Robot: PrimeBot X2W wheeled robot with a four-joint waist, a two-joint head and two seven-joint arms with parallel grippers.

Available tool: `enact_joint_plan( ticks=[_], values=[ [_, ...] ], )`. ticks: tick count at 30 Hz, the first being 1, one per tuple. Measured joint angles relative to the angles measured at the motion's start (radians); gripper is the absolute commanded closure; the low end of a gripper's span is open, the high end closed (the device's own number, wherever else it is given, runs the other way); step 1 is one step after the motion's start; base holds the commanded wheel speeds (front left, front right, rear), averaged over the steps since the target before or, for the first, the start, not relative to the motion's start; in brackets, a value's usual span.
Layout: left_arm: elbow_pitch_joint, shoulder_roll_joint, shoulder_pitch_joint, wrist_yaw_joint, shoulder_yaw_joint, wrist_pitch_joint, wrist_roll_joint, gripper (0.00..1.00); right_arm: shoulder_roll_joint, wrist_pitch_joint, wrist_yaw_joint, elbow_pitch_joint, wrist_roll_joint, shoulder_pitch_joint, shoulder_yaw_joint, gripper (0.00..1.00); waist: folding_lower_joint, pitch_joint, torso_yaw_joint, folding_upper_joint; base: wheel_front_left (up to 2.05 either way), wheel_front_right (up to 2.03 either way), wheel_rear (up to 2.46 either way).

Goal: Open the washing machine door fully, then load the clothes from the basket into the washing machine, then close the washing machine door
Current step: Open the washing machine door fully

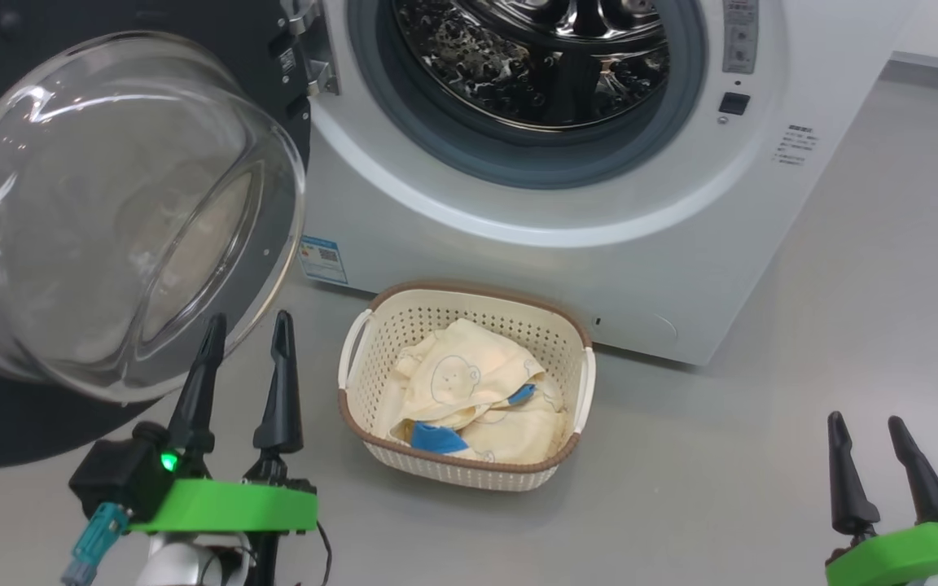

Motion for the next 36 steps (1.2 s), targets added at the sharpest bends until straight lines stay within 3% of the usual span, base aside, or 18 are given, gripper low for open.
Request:
enact_joint_plan(
  ticks=[8, 16, 36],
  values=[
    [0.004, 0.002, 0.078, -0.013, 0.019, 0.0, 0.066, 0.0, 0.001, 0.0, 0.0, 0.0, -0.001, 0.001, 0.012, 0.0, 0.0, -0.018, -0.072, 0.0, 0.0, 0.0, 0.0],
    [0.066, 0.006, 0.149, -0.056, 0.019, 0.0, 0.148, 0.0, 0.01, 0.0, 0.0, -0.006, -0.001, 0.004, 0.02, 0.0, 0.0, -0.037, -0.133, 0.0, 0.0, 0.0, 0.0],
    [0.1, 0.006, 0.218, -0.065, 0.092, 0.0, 0.155, 0.0, 0.025, 0.0, 0.0, -0.026, -0.01, 0.007, 0.02, 0.0, 0.0, -0.033, -0.167, 0.0, 0.0, 0.0, 0.0]
  ],
)
